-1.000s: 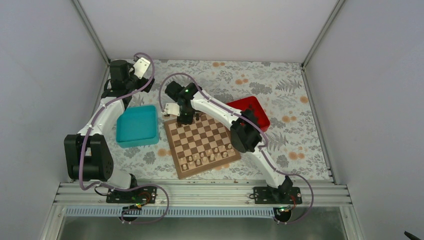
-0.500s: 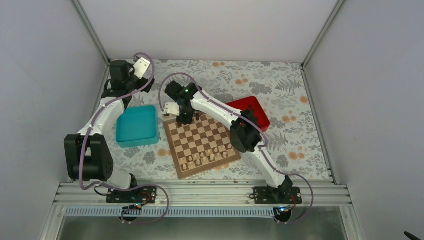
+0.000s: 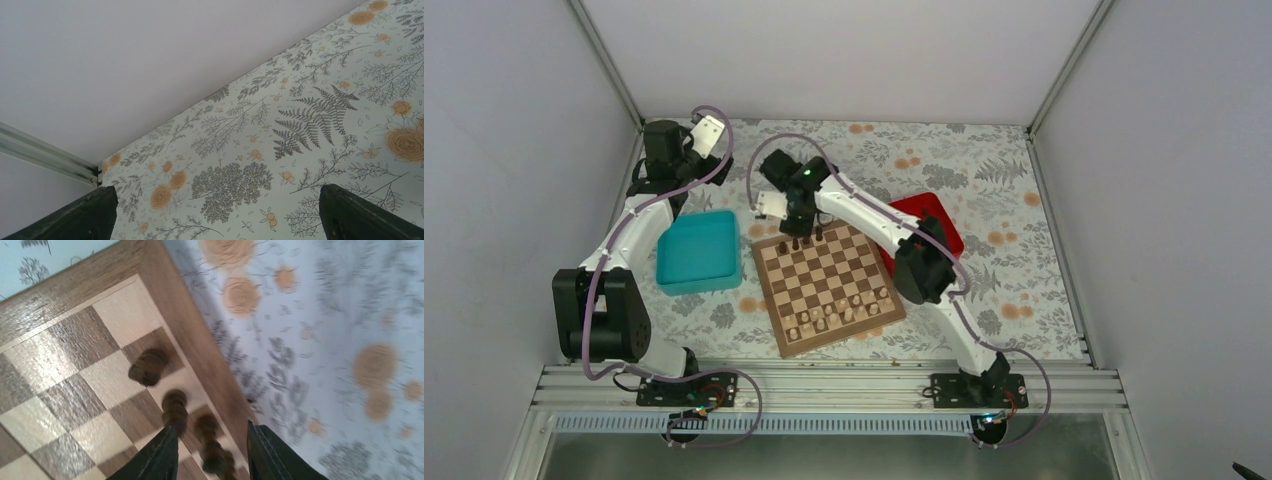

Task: Set up the chess pieces on the board
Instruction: Place the chess piece on the chessboard, then pick up the chess piece from the storage box.

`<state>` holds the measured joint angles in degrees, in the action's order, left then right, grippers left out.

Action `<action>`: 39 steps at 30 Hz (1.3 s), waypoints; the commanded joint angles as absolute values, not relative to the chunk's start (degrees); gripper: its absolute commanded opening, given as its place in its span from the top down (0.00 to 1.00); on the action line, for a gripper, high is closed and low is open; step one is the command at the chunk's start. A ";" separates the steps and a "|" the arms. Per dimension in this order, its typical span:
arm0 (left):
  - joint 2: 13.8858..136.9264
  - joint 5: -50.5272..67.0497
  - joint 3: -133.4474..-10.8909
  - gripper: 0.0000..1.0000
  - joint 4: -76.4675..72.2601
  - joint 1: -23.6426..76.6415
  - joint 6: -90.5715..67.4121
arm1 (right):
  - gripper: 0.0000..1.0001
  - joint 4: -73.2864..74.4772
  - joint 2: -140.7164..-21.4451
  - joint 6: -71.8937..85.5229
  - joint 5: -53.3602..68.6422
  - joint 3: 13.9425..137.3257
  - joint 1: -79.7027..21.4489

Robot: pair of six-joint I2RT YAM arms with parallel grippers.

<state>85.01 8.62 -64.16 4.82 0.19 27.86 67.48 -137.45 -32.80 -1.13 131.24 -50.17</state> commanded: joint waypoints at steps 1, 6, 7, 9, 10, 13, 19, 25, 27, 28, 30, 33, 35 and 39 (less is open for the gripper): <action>84.79 9.24 -63.85 0.00 3.60 0.23 28.21 | 0.61 66.15 -126.74 -31.95 -2.98 131.45 -46.98; 84.62 9.23 -63.86 0.00 3.58 0.36 28.21 | 0.59 67.56 -120.56 -31.52 0.17 129.30 -37.32; 84.64 9.23 -63.86 0.00 3.60 0.32 28.19 | 0.59 67.54 -119.21 -31.57 0.80 128.28 -35.61; 84.61 9.25 -63.95 0.00 3.68 0.29 28.18 | 0.58 66.85 -116.08 -31.64 1.02 125.09 -32.06; 84.64 9.26 -63.98 0.00 3.76 0.34 28.16 | 0.58 66.28 -114.50 -31.83 1.04 123.06 -30.34; 84.47 9.32 -64.03 0.00 3.86 0.35 28.13 | 0.57 65.86 -110.64 -32.15 1.03 117.69 -25.05; 84.45 9.46 -63.96 0.00 3.90 0.35 28.04 | 0.57 64.36 -104.32 -33.54 0.30 102.41 -17.60; 84.98 9.28 -64.38 0.00 4.11 0.35 27.77 | 0.57 60.32 -102.13 -34.35 -2.87 90.10 -15.84; 84.92 9.23 -64.36 0.00 4.00 0.40 27.69 | 0.57 58.61 -102.62 -34.34 -4.13 87.43 -15.29; 84.93 9.25 -64.34 0.00 3.96 0.36 27.69 | 0.57 57.69 -102.98 -34.21 -4.77 86.39 -15.08; 84.97 9.23 -64.42 0.00 3.96 0.37 27.59 | 0.58 55.84 -103.91 -34.03 -5.58 85.28 -14.67; 84.98 9.24 -64.40 0.00 3.96 0.33 27.60 | 0.58 53.61 -105.47 -33.76 -7.31 84.61 -14.48; 84.86 9.18 -64.34 0.00 3.89 0.35 27.60 | 0.57 52.42 -106.55 -33.58 -8.11 84.74 -14.30; 84.94 9.06 -64.14 0.00 3.74 0.35 27.66 | 0.57 52.08 -108.64 -33.83 -8.08 85.75 -14.05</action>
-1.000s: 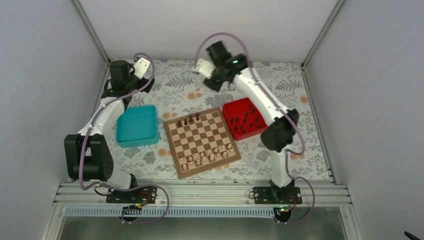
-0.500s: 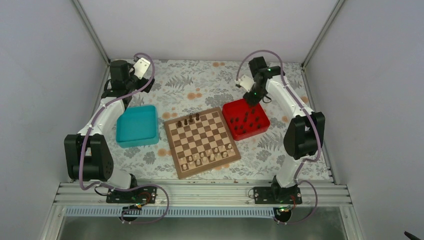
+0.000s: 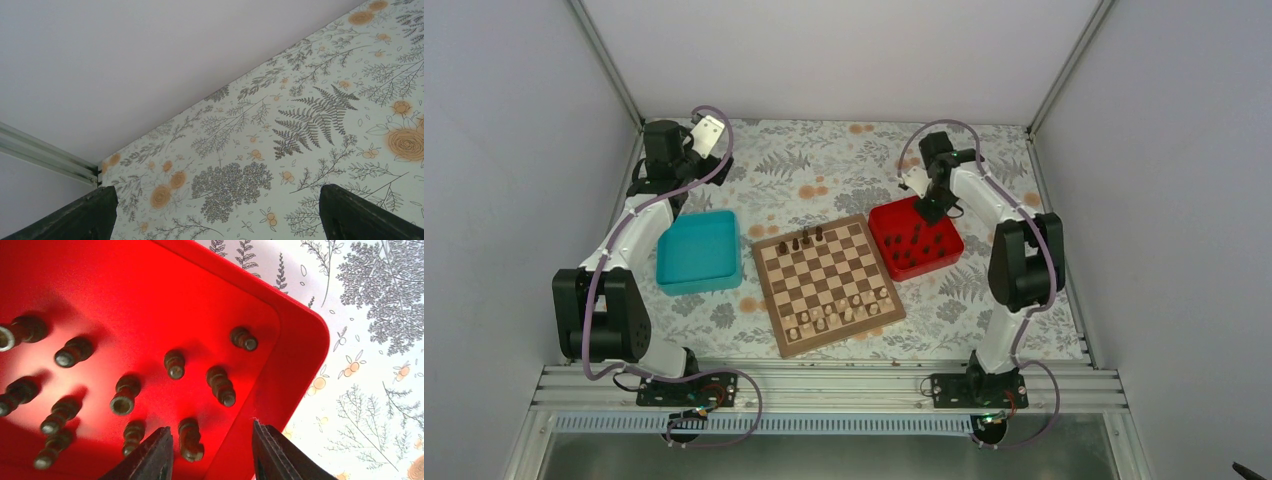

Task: Set up the chess pieces on the board
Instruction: Pick up the chess piece from the storage box.

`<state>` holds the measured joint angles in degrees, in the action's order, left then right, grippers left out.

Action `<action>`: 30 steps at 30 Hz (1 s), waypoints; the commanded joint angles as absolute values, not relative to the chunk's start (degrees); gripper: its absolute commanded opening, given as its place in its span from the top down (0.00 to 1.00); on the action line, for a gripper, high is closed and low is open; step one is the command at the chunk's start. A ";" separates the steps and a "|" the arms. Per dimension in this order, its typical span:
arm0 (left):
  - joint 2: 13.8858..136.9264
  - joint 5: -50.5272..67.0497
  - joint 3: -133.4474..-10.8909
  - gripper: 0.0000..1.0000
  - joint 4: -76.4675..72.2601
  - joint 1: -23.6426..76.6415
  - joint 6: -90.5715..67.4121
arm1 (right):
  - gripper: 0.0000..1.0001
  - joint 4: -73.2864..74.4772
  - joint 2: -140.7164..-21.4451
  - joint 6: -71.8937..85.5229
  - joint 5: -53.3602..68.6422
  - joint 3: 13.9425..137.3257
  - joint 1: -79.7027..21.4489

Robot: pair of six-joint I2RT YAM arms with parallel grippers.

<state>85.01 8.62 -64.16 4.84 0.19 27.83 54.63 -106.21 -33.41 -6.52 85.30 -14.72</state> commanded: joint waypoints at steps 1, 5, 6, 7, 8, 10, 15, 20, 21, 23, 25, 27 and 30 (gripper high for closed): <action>84.98 9.05 -64.07 0.00 3.77 0.41 27.68 | 0.57 52.16 -109.23 -33.76 -8.01 86.11 -13.98; 84.99 9.12 -64.14 0.00 3.78 0.36 27.67 | 0.58 52.40 -110.88 -34.03 -7.60 87.43 -13.42; 84.98 9.16 -64.17 0.00 3.78 0.37 27.68 | 0.58 52.36 -111.21 -34.13 -7.54 87.58 -13.29; 85.02 9.26 -64.22 0.00 3.80 0.35 27.66 | 0.58 52.26 -111.45 -34.17 -7.56 87.74 -13.13; 85.08 9.30 -64.17 0.00 3.86 0.36 27.68 | 0.58 52.27 -111.68 -34.12 -7.56 87.96 -13.03; 85.14 9.32 -64.16 0.00 3.78 0.36 27.62 | 0.58 52.19 -112.05 -34.23 -7.23 88.17 -12.79; 85.25 9.40 -64.18 0.00 3.77 0.35 27.55 | 0.58 52.18 -113.12 -34.37 -6.64 88.67 -12.40; 85.25 9.55 -64.26 0.00 3.87 0.36 27.66 | 0.61 52.71 -114.55 -34.47 -5.61 89.91 -12.23; 85.23 9.50 -64.25 0.00 3.87 0.34 27.68 | 0.62 52.77 -114.87 -34.48 -5.39 90.10 -12.15; 85.25 9.60 -64.20 0.00 4.00 0.35 27.82 | 0.63 53.12 -115.41 -34.51 -5.15 90.18 -12.16; 85.19 9.68 -64.08 0.00 4.04 0.35 27.86 | 0.63 53.39 -115.84 -34.45 -5.17 90.12 -12.15; 85.12 9.67 -64.13 0.00 4.00 0.42 27.94 | 0.63 53.40 -116.03 -34.48 -5.29 89.95 -12.16; 85.17 9.76 -64.09 0.00 4.13 0.35 27.95 | 0.64 53.85 -116.30 -34.18 -5.29 89.78 -12.00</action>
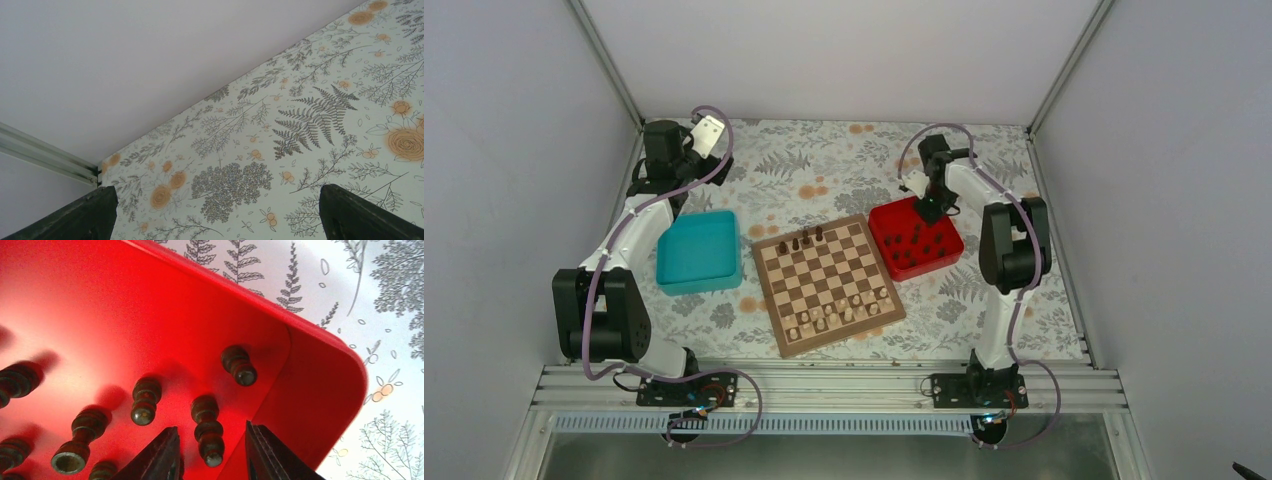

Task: Set up the chess pieces on the board
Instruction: Pick up the chess piece from the storage box.

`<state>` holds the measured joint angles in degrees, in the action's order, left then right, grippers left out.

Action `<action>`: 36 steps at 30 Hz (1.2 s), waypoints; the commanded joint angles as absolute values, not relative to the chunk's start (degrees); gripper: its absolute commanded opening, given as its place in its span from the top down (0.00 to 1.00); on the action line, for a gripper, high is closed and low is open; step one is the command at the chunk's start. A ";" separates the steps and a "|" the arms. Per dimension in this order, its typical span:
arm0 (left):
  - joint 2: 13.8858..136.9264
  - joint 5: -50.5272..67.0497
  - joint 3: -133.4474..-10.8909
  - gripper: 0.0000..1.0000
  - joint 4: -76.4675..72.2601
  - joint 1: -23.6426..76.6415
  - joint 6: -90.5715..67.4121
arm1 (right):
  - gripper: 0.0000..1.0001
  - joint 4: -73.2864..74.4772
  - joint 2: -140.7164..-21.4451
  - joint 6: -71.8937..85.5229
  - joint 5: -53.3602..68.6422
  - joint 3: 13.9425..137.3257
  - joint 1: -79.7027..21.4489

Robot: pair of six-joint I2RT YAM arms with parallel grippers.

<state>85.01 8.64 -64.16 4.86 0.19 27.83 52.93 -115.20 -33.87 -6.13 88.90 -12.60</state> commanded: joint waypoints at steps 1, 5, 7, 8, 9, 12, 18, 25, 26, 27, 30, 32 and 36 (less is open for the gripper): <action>85.02 9.90 -64.14 0.00 4.13 0.35 27.95 | 0.64 54.06 -116.30 -34.13 -5.35 89.73 -11.91; 85.04 10.04 -64.14 0.00 4.21 0.36 27.93 | 0.68 54.22 -116.32 -34.11 -5.18 89.14 -11.70; 84.94 10.06 -64.15 0.00 4.22 0.35 27.86 | 0.69 54.18 -116.44 -34.12 -5.14 88.96 -11.69; 85.01 10.03 -64.17 0.00 4.28 0.35 27.87 | 0.69 54.11 -116.49 -34.10 -5.14 88.87 -11.62; 84.92 10.08 -64.11 0.00 4.30 0.35 27.86 | 0.70 54.03 -116.57 -34.12 -4.97 88.86 -11.57; 84.77 10.05 -64.08 0.00 4.39 0.40 27.81 | 0.72 53.92 -116.70 -34.31 -3.98 88.77 -11.48; 84.35 10.19 -64.15 0.00 4.63 0.40 27.77 | 0.74 53.57 -117.51 -34.41 -3.46 88.86 -11.36; 84.27 10.35 -64.37 0.00 4.90 0.38 27.69 | 0.80 53.74 -118.20 -34.47 -2.68 89.05 -11.13; 84.21 10.31 -64.43 0.00 4.92 0.37 27.69 | 0.82 53.93 -118.07 -34.41 -2.62 89.06 -11.08; 84.17 10.29 -64.41 0.00 4.92 0.36 27.69 | 0.84 54.03 -117.81 -34.39 -2.56 89.04 -11.10; 84.18 10.44 -64.39 0.00 4.92 0.40 27.69 | 0.90 54.90 -117.10 -34.33 -2.71 89.23 -11.11; 84.19 10.41 -64.36 0.00 4.90 0.35 27.64 | 0.91 56.06 -116.48 -34.20 -2.87 89.95 -11.20; 84.09 10.29 -64.29 0.00 4.77 0.40 27.68 | 0.92 59.48 -114.05 -33.85 -3.05 92.77 -12.22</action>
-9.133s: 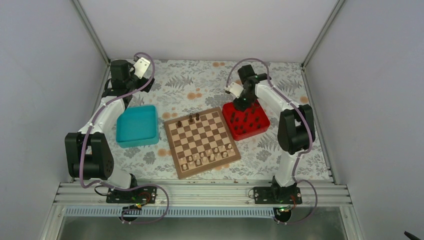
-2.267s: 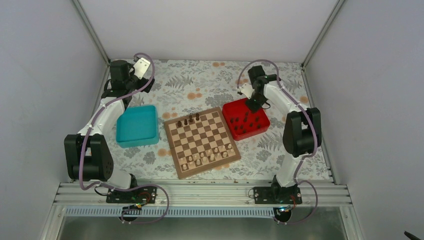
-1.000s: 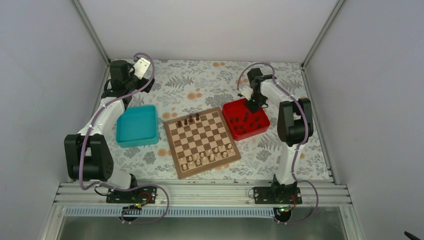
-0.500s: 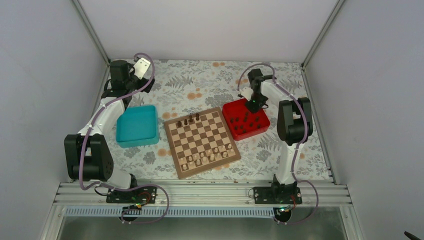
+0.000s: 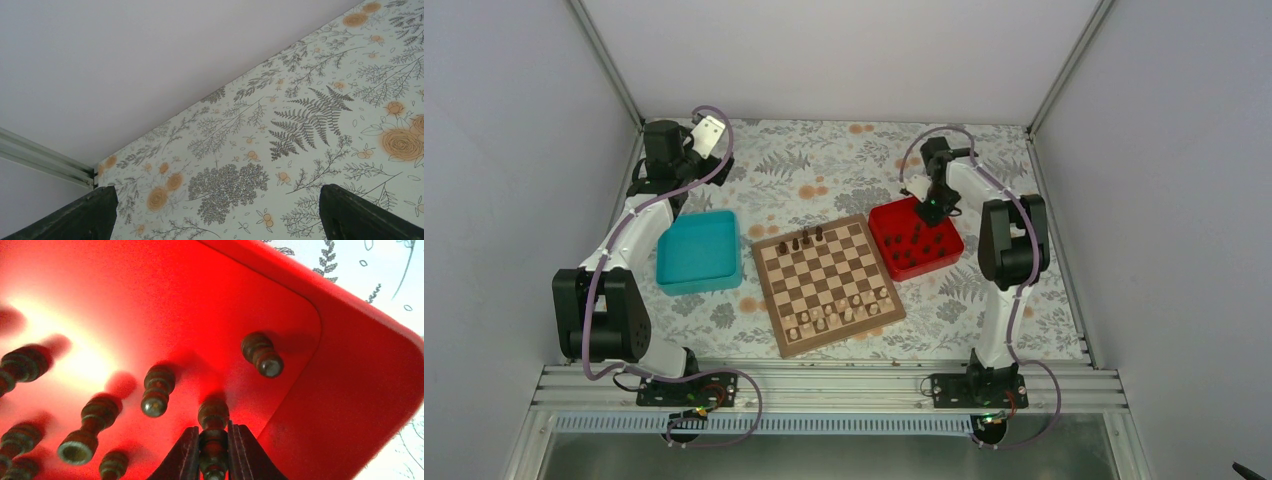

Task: Set up the chess pieces on the board
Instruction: Pick up the chess piece from the storage box, then place the chess piece on the chessboard.

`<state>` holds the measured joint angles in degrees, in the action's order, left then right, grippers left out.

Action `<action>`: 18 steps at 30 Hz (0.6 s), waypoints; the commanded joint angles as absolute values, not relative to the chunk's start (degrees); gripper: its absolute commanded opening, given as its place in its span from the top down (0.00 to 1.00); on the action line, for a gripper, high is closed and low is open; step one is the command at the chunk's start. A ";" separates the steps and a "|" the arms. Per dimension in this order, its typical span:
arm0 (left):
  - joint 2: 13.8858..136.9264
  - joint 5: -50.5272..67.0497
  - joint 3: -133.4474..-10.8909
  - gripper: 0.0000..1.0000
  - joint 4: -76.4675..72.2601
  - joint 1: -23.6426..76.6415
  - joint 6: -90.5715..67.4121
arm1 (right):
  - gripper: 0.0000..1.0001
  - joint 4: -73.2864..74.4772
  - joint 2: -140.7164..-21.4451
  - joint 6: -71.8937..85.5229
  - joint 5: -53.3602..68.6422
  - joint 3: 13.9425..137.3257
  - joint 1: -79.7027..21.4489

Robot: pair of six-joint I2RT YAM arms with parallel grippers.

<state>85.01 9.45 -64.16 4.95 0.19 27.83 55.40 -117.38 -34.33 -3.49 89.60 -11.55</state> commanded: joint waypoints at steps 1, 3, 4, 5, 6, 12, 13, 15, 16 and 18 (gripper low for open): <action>84.10 10.42 -64.36 0.00 4.78 0.40 27.65 | 0.92 60.56 -113.33 -33.76 -3.12 93.94 -12.90; 84.19 10.37 -64.38 0.00 4.83 0.35 27.61 | 0.93 63.45 -112.08 -33.58 -3.12 97.13 -14.76; 84.15 10.37 -64.35 0.00 4.82 0.40 27.60 | 0.93 64.65 -111.49 -33.53 -2.97 98.85 -15.95; 84.09 10.37 -64.39 0.00 4.83 0.36 27.60 | 0.93 65.80 -111.11 -33.56 -2.66 100.52 -17.12; 84.07 10.37 -64.41 0.00 4.83 0.41 27.55 | 0.93 66.69 -110.83 -33.50 -2.27 102.55 -18.44; 83.75 10.09 -64.46 0.00 4.91 0.35 27.60 | 0.93 71.18 -113.70 -33.40 0.79 114.25 -26.77; 83.68 9.97 -64.47 0.00 4.96 0.37 27.60 | 0.93 71.53 -114.64 -33.35 0.96 115.65 -28.22; 83.51 9.76 -64.39 0.00 5.01 0.35 27.66 | 0.93 72.16 -116.89 -33.34 0.98 118.31 -30.75; 83.50 9.68 -64.42 0.00 5.01 0.35 27.68 | 0.93 72.43 -118.12 -33.26 0.93 119.56 -32.11; 83.37 9.61 -64.35 0.00 5.00 0.37 27.69 | 0.93 72.88 -120.53 -33.25 0.68 121.67 -33.71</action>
<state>85.01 9.50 -64.16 5.06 0.19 27.83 69.45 -115.20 -34.02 -0.23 118.32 -31.29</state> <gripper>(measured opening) 0.999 0.124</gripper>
